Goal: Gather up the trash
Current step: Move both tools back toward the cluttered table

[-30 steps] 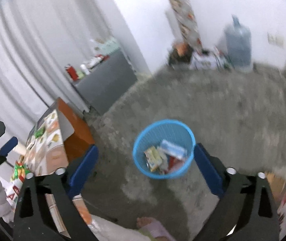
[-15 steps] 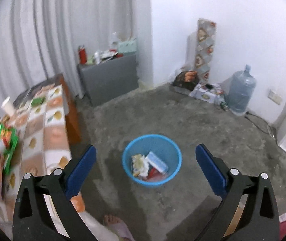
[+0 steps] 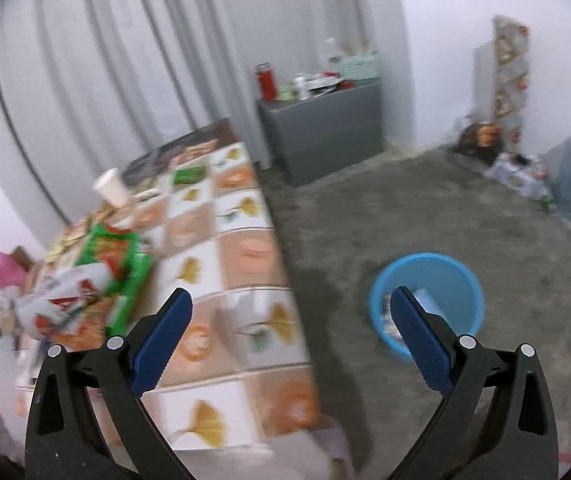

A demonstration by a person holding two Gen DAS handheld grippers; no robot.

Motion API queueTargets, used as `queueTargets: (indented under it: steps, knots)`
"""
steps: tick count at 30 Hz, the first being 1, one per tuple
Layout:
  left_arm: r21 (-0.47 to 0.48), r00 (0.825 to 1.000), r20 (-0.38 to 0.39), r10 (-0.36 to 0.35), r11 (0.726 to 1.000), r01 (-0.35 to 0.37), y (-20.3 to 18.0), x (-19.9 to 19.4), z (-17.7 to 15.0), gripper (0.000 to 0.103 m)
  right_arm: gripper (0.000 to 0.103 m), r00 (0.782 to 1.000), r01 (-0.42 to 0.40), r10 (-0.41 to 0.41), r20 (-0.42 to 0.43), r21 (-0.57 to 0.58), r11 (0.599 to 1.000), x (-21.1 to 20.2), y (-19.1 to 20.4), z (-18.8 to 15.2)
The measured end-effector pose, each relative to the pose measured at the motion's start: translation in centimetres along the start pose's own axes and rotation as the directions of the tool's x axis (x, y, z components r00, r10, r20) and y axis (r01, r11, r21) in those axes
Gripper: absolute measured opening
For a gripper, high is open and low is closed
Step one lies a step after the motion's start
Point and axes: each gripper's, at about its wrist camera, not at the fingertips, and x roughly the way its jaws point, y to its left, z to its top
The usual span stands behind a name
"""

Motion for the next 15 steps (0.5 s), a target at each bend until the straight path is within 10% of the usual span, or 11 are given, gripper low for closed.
queueTargets:
  steps: [15]
  knots:
    - [-0.138,0.998,-0.013,0.059,0.989,-0.060,7.1,-2.0,-2.4,0.097,0.090,0.930,-0.302,0.303,-0.207,0.039,0.953,3.5,8.8,1.1]
